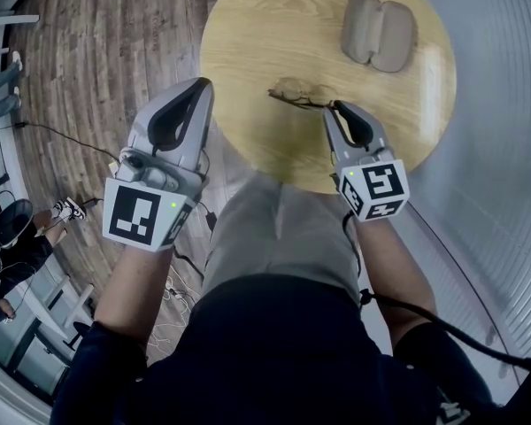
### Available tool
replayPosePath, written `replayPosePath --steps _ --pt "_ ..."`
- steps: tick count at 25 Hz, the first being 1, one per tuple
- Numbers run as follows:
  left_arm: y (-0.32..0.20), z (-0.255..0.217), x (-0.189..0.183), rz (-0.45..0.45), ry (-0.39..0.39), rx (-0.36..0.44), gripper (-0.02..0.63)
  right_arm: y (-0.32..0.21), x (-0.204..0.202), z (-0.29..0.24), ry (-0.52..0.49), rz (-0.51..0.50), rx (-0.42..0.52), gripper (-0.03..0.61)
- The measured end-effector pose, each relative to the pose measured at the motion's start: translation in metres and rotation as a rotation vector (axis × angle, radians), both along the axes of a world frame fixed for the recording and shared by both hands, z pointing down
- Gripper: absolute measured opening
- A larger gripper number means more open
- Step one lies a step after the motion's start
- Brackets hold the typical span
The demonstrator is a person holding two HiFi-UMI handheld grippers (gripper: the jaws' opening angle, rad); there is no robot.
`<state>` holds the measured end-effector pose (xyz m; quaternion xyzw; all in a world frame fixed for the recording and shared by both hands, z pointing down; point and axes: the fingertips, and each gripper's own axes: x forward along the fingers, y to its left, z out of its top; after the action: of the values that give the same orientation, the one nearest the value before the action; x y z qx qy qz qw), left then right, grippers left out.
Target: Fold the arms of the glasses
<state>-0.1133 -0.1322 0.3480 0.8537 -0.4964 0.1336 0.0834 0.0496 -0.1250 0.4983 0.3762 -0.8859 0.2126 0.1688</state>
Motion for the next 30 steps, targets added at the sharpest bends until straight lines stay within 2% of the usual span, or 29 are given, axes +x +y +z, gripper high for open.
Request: replayPosePath --steps 30 --pt "-0.024 0.017 0.014 -0.009 -0.002 -0.02 0.002 -0.018 0.016 0.035 0.004 0.002 -0.047 0.075"
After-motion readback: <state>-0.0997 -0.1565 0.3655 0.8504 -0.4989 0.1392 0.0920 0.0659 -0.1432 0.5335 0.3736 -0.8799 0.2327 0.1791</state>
